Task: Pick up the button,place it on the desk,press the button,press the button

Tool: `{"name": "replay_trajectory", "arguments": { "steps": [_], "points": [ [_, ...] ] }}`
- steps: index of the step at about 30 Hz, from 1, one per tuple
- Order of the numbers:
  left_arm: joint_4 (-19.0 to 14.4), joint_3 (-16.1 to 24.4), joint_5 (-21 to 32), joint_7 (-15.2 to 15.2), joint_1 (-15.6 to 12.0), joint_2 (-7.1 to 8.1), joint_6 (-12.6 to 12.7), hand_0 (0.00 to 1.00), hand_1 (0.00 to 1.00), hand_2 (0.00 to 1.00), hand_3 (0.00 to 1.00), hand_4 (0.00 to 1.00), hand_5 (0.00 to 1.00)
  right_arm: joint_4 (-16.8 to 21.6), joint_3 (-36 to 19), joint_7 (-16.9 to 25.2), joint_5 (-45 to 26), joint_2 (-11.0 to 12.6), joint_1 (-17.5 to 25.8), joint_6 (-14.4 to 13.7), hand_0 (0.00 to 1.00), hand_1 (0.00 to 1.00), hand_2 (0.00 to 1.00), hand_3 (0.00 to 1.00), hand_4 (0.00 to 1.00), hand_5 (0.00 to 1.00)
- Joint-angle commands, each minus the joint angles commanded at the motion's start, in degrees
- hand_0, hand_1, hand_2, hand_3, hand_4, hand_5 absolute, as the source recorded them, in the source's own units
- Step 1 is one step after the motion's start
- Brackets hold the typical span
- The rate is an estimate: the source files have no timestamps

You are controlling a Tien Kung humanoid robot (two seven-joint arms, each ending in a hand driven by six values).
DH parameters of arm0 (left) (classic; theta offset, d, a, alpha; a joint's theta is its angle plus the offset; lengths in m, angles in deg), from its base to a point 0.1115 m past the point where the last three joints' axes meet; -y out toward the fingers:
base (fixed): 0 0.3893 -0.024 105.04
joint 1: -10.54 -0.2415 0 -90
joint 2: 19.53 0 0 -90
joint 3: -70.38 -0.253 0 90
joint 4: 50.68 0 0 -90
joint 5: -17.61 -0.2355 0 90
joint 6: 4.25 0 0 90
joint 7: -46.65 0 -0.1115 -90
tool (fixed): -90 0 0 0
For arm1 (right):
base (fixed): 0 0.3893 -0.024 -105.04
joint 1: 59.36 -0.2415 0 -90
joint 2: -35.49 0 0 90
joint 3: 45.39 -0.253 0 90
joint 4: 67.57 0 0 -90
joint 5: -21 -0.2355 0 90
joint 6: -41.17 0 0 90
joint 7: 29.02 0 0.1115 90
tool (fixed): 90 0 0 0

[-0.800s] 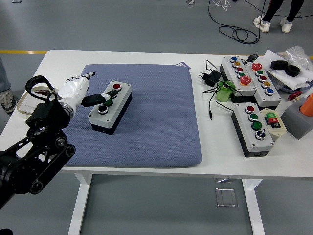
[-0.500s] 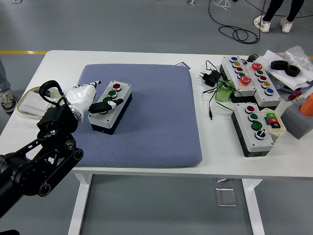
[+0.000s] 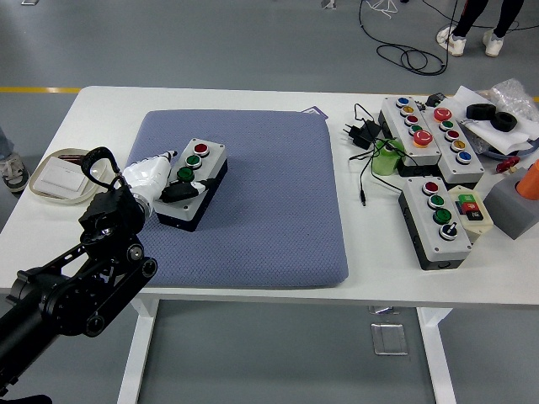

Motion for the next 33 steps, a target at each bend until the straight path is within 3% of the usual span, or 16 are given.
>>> {"name": "replay_trajectory", "arguments": {
  "steps": [1, 6, 7, 12, 13, 24, 25, 30, 31, 33],
  "points": [
    [0.0, -0.1, -0.7, 0.2, 0.1, -0.03, -0.5, 0.850, 0.986, 0.998, 0.998, 0.998, 0.709, 0.0, 0.0, 0.0, 0.0, 0.0, 0.0, 0.0, 0.642, 0.457, 0.616, 0.561, 0.304, 0.221],
    [-0.1, -0.6, -2.4, 0.3, 0.5, -0.06, -2.3, 0.850, 0.986, 0.998, 0.998, 0.998, 0.709, 0.0, 0.0, 0.0, 0.0, 0.0, 0.0, 0.0, 0.642, 0.457, 0.616, 0.561, 0.304, 0.221],
    [-0.2, -0.7, -2.4, 0.3, 0.6, -0.10, -2.6, 0.837, 0.980, 0.998, 0.998, 0.987, 0.655, 0.0, 0.0, 0.0, 0.0, 0.0, 0.0, 0.0, 0.642, 0.455, 0.616, 0.561, 0.303, 0.221],
    [0.6, -1.2, -2.7, 0.3, 1.1, -0.72, -4.7, 0.837, 0.980, 0.998, 0.998, 0.987, 0.655, 0.0, 0.0, 0.0, 0.1, 0.0, -0.1, 0.0, 0.642, 0.455, 0.616, 0.561, 0.303, 0.221],
    [1.2, -1.2, -2.8, 0.3, 1.2, -0.88, -5.1, 0.822, 0.973, 0.998, 0.998, 0.962, 0.614, 0.0, 0.0, 0.0, 0.1, 0.0, -0.1, 0.0, 0.642, 0.455, 0.616, 0.560, 0.304, 0.220],
    [3.7, -0.5, -6.1, 0.3, 2.2, -1.42, -6.9, 0.772, 0.937, 0.998, 0.998, 0.945, 0.599, 0.0, 0.1, 0.0, -0.1, 0.1, -0.1, 0.0, 0.641, 0.454, 0.616, 0.560, 0.303, 0.219],
    [3.7, -0.5, -6.8, 0.3, 2.3, -1.34, -7.0, 0.523, 0.701, 0.851, 0.928, 0.883, 0.507, 0.0, 0.1, 0.0, -0.1, 0.1, -0.1, 0.0, 0.642, 0.452, 0.616, 0.561, 0.303, 0.218],
    [3.7, -0.7, -8.7, 0.3, 2.4, -1.15, -7.1, 0.523, 0.701, 0.851, 0.928, 0.883, 0.507, 0.0, 0.1, 0.0, -0.1, 0.1, -0.1, 0.0, 0.642, 0.452, 0.616, 0.561, 0.303, 0.218],
    [3.7, -0.8, -8.9, 0.2, 2.4, -1.11, -7.2, 0.394, 0.515, 0.609, 0.784, 0.834, 0.447, 0.0, 0.1, 0.0, -0.1, 0.1, -0.1, 0.0, 0.641, 0.451, 0.616, 0.561, 0.303, 0.218],
    [3.7, -1.0, -9.5, 0.0, 2.4, -1.01, -7.3, 0.394, 0.515, 0.609, 0.784, 0.834, 0.447, 0.0, 0.0, -0.1, 0.0, 0.1, 0.0, 0.0, 0.641, 0.451, 0.616, 0.561, 0.303, 0.218]
  ]
}}
